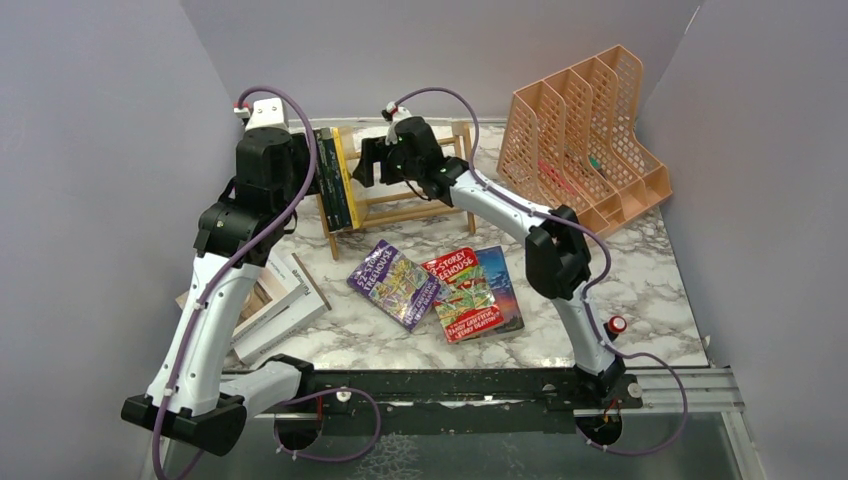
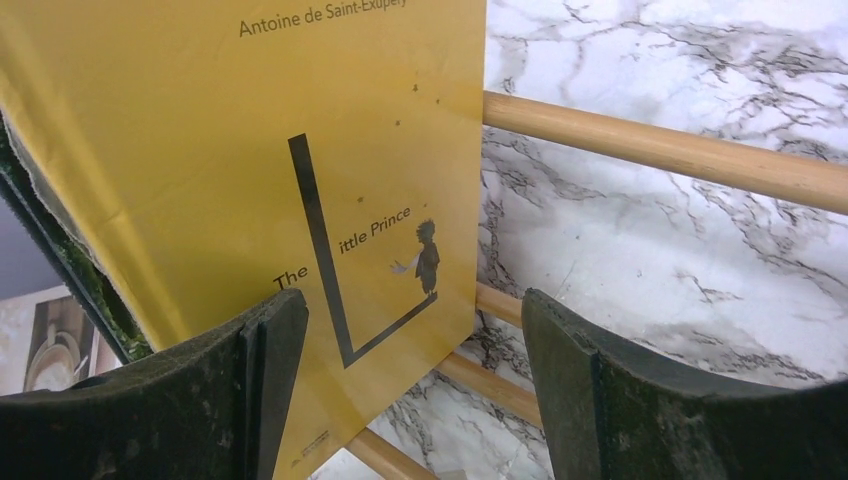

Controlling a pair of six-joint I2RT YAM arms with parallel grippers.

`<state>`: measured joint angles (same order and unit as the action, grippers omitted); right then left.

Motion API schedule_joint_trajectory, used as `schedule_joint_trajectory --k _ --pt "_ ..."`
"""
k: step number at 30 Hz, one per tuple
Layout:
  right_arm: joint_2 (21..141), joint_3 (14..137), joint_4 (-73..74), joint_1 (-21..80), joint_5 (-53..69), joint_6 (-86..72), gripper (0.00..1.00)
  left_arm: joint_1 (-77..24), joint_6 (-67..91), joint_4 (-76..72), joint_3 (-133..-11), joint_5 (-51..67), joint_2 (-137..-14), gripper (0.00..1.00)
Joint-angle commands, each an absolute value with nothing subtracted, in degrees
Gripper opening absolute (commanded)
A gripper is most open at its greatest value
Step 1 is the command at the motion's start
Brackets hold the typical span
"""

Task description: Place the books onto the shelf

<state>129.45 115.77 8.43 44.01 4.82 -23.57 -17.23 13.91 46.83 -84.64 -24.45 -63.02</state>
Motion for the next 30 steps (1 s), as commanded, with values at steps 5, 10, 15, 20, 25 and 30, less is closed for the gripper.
schedule_joint_trajectory --k 5,10,15,20,25,30 --pt "127.43 113.98 5.50 44.56 13.49 -22.04 0.85 -16.97 13.13 46.76 -84.63 -21.89 -62.13 0.59" --pt "120.13 107.90 8.21 44.73 3.78 -24.54 0.81 -16.96 12.40 46.79 -87.27 -22.33 -61.92 0.61" --pt "111.55 99.62 8.56 47.77 0.75 -24.79 0.80 -16.96 12.49 46.83 -91.38 -23.59 -61.66 0.62" --pt "106.50 92.69 7.39 53.36 1.35 -25.47 0.80 -17.02 12.83 46.71 -94.33 -23.28 -60.52 0.63" --pt "107.17 92.45 6.51 60.56 2.18 -24.20 0.80 -16.96 13.73 46.54 -94.98 -22.84 -57.60 0.65" --pt "112.89 96.54 6.87 66.09 2.53 -26.38 0.80 -16.99 13.80 46.27 -95.95 -23.28 -55.29 0.67"
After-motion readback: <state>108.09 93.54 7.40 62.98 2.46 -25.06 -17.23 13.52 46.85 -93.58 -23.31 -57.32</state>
